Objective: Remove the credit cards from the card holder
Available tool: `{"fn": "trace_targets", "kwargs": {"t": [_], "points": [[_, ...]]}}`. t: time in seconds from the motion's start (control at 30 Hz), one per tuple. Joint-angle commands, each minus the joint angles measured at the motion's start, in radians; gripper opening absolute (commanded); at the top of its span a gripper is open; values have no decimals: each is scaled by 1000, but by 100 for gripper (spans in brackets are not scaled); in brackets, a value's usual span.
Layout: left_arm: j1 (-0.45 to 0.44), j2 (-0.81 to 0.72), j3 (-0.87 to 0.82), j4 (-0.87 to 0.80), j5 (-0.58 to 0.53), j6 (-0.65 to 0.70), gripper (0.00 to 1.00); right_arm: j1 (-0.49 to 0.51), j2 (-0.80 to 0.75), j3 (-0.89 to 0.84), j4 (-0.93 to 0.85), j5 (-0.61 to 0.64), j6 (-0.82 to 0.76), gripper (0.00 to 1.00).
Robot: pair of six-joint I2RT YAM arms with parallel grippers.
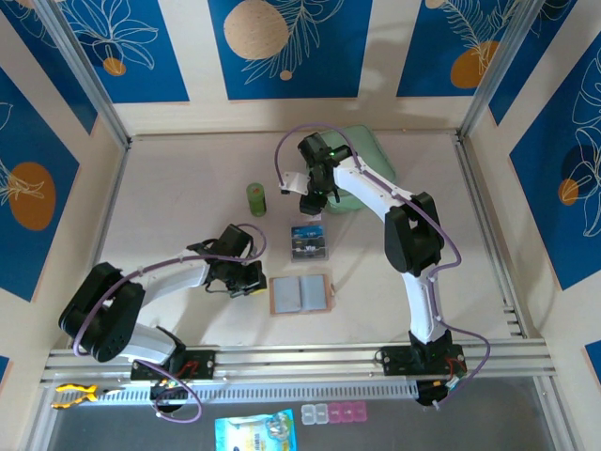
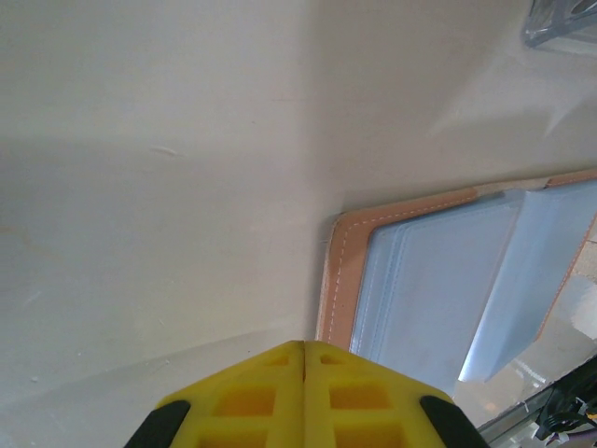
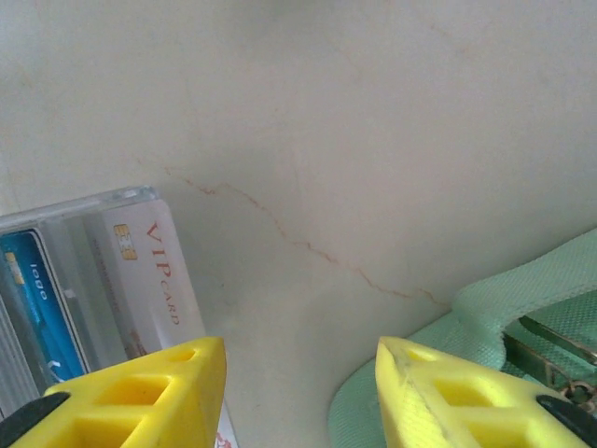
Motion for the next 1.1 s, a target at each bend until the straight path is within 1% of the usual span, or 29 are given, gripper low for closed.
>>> {"fn": "trace_targets", "kwargs": {"t": [0.0,0.4,0.7,0.8,0.9,0.97,1.07], "points": [[14,7,-6,-13,18,14,6,-5,25,42,17,-1,4,47],[14,4,-12,-9,17,11,6,4,72,41,-14,-25,-30,47],[16,-1,-12,-7,20,10,6,4,9,43,33,20,-6,47],[13,-1,-11,2,24,6,6,4,-30,40,39,15,38,47],[14,2,-16,20,34,2,6,4,-82,11,57,5,117,46],[12,4,-18,32,36,-2,6,6,-129,-27,81,-18,197,46],[6,11,-23,57,46,-13,6,12,-212,-110,139,-59,365,43]]}}
